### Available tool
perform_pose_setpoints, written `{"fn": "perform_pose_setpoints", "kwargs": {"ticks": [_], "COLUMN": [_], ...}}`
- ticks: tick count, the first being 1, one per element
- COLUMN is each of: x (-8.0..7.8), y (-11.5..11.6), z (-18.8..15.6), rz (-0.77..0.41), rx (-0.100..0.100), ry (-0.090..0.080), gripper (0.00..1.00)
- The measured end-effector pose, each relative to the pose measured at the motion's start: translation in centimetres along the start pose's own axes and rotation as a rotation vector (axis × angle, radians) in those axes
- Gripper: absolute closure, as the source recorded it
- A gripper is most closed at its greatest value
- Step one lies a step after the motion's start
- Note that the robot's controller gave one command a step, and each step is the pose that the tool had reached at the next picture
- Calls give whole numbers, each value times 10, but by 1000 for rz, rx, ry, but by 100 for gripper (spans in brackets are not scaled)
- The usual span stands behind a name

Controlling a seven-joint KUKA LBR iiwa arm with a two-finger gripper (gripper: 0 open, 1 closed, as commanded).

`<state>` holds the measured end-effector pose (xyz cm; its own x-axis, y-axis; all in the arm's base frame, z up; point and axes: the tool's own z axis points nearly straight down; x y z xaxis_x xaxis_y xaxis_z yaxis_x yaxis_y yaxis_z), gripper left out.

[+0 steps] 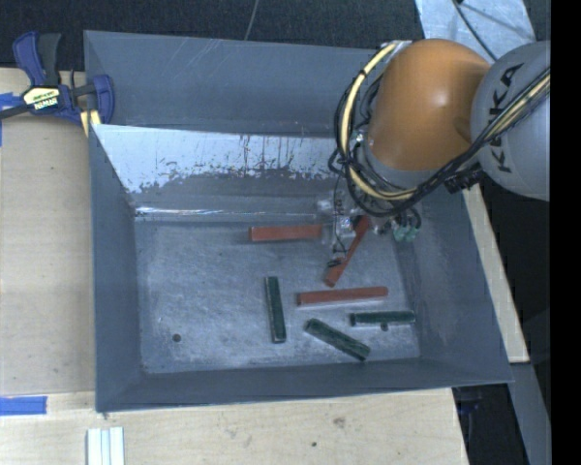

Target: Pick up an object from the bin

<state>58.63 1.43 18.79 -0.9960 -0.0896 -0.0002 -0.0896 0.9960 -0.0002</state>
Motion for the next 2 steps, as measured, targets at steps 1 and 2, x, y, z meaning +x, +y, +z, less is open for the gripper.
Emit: {"fn": "perform_pose_setpoints", "kwargs": {"ticks": [1,2], "x": [-8,0], "y": [-7,-18], "z": [-5,23], "rz": [-7,-51], "rx": [2,-1], "ry": [-20,5], "gripper": [100,100]}}
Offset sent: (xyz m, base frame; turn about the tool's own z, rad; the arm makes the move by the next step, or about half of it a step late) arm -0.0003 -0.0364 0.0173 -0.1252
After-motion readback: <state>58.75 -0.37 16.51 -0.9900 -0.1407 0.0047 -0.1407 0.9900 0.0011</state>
